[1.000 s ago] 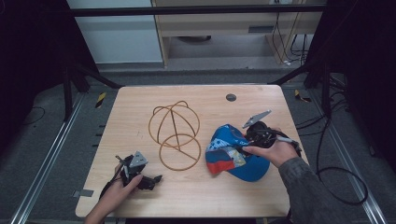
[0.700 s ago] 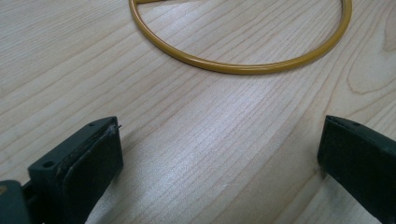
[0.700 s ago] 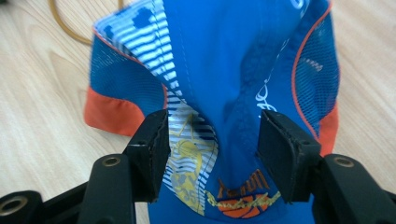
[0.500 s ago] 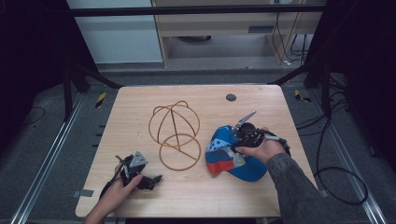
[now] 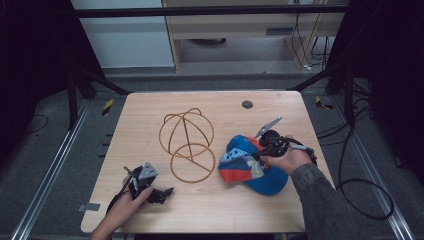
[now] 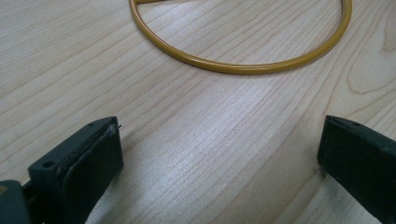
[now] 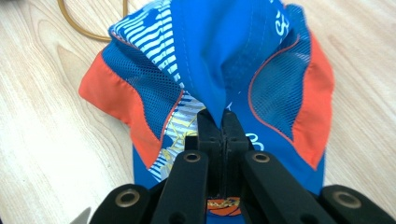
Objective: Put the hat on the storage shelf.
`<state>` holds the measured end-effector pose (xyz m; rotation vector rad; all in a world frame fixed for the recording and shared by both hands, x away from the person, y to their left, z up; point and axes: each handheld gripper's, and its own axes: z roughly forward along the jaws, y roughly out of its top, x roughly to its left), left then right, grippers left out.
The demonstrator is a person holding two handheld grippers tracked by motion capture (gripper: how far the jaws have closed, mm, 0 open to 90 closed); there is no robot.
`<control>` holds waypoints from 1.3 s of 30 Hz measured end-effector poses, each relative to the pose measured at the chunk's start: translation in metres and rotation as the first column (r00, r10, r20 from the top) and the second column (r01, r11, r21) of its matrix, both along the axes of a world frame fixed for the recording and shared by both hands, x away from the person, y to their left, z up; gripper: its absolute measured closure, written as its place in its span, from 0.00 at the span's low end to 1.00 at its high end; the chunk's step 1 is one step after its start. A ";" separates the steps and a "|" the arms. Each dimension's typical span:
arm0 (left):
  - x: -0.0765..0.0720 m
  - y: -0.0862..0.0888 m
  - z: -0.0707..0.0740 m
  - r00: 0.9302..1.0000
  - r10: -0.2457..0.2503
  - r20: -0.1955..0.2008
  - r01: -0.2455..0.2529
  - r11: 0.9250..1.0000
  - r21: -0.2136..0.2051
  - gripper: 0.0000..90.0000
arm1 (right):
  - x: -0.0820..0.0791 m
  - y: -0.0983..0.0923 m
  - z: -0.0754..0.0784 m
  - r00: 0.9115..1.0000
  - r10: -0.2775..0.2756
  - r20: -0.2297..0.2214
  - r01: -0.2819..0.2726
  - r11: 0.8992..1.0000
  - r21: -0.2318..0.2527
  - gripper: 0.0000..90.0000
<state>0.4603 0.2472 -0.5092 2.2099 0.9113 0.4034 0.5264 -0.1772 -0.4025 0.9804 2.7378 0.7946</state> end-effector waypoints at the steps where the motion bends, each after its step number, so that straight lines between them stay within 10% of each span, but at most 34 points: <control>1: 0.000 0.000 0.000 1.000 0.000 0.000 0.000 1.000 0.000 0.00 | 0.000 0.000 0.000 1.000 0.000 0.000 0.000 1.000 0.000 1.00; 39: 0.000 0.000 0.000 1.000 0.001 0.000 -0.001 1.000 -0.004 0.00 | -0.024 -0.031 0.088 0.987 -0.020 0.159 0.006 0.996 0.087 1.00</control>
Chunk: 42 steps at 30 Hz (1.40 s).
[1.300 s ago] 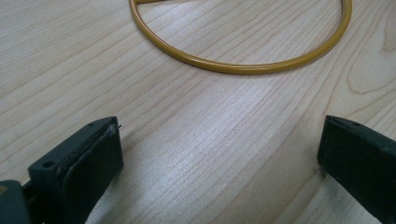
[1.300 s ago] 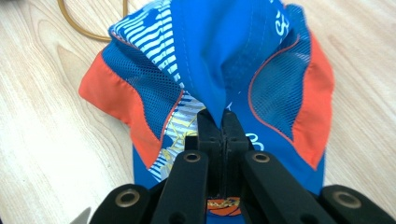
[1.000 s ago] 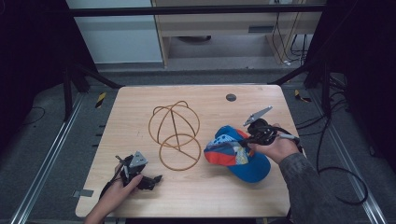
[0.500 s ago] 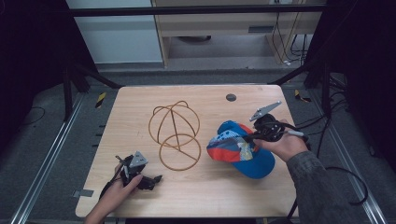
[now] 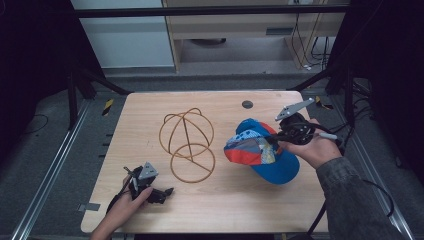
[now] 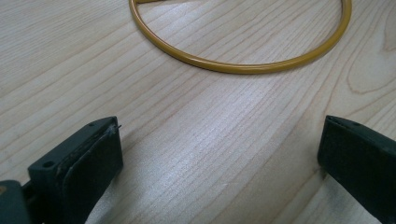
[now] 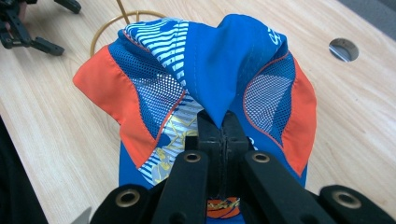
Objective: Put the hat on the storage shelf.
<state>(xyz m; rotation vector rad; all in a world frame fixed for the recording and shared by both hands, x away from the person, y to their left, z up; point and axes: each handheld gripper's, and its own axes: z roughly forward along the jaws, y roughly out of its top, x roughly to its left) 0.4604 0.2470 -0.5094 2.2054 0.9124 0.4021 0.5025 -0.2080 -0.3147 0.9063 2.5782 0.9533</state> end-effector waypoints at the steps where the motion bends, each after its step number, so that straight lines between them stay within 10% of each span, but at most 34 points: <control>1: 0.000 0.000 0.000 1.000 0.000 0.000 0.000 1.000 0.000 0.00 | -0.001 0.000 0.002 1.000 -0.003 0.003 0.003 1.000 0.001 1.00; 26: 0.000 0.000 0.000 1.000 -0.002 0.001 0.002 1.000 0.003 0.00 | -0.019 0.011 0.067 0.989 0.036 0.145 -0.043 0.998 0.049 1.00; 42: 0.000 0.000 0.000 1.000 -0.002 0.001 0.002 1.000 0.003 0.00 | -0.026 0.023 0.079 0.981 0.064 0.185 -0.076 0.995 0.061 1.00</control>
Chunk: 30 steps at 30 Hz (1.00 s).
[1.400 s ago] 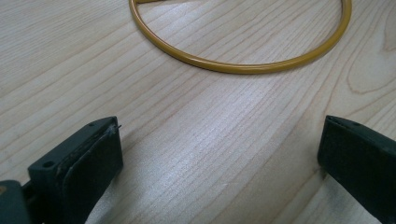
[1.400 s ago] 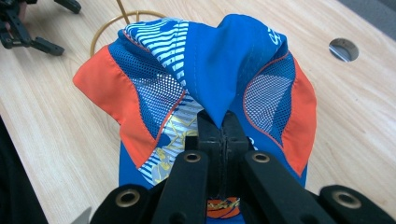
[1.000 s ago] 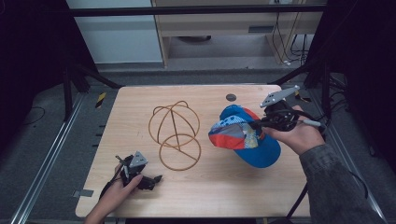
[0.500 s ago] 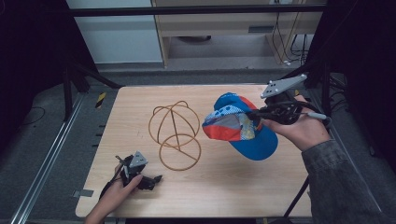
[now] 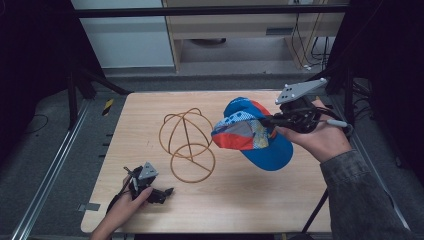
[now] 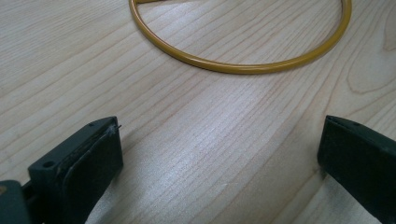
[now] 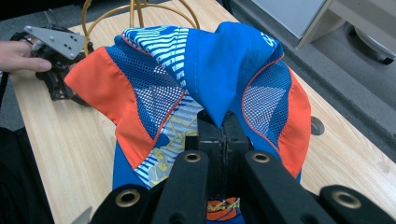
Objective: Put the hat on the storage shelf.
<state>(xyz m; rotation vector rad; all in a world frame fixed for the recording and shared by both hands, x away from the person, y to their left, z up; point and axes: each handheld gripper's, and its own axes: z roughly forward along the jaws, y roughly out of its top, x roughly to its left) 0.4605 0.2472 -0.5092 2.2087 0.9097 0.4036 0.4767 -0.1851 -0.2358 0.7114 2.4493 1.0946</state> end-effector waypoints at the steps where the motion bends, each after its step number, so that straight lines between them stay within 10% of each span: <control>1: 0.000 0.000 0.000 1.000 0.000 0.000 0.000 1.000 0.000 0.00 | 0.000 0.000 0.001 1.000 -0.001 0.000 0.001 1.000 0.002 1.00; 30: 0.000 0.000 0.000 1.000 -0.001 -0.002 0.001 1.000 0.002 0.00 | 0.010 0.026 0.027 0.998 0.020 0.054 -0.023 0.998 0.063 1.00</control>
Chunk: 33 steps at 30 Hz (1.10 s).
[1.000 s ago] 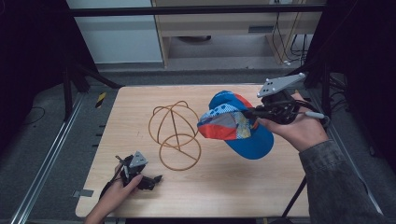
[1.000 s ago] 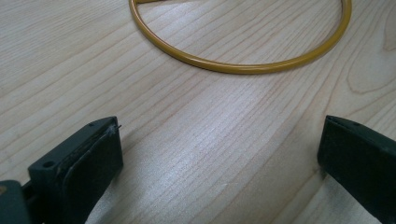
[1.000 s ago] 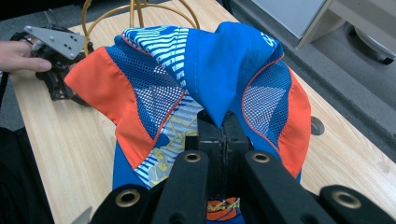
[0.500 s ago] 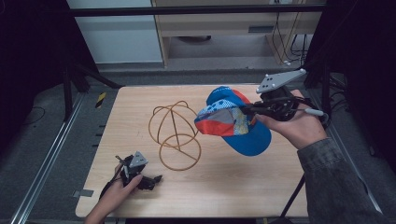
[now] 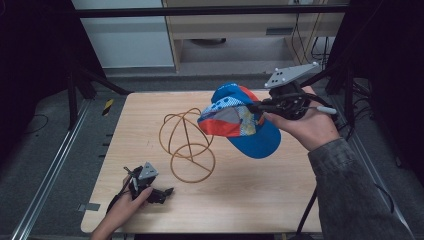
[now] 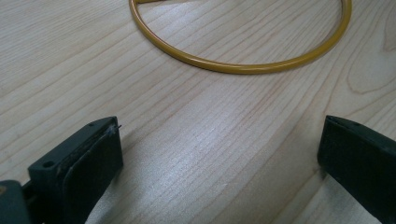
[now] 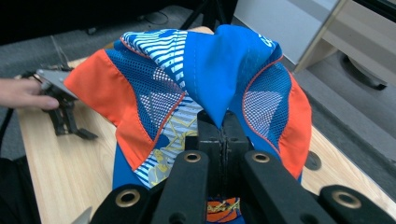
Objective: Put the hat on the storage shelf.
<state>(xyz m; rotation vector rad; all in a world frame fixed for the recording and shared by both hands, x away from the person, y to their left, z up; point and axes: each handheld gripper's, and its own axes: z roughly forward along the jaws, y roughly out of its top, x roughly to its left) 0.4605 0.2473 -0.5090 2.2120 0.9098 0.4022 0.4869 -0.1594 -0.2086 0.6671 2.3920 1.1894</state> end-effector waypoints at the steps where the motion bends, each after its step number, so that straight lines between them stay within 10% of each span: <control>1: 0.000 0.000 0.000 1.000 0.000 0.000 0.000 1.000 0.000 0.00 | 0.001 0.003 0.001 1.000 0.006 -0.001 -0.006 1.000 0.005 1.00; 33: 0.000 0.000 0.000 1.000 0.002 0.003 -0.002 1.000 -0.001 0.00 | 0.059 0.112 0.020 0.993 0.114 -0.017 -0.115 0.992 -0.049 1.00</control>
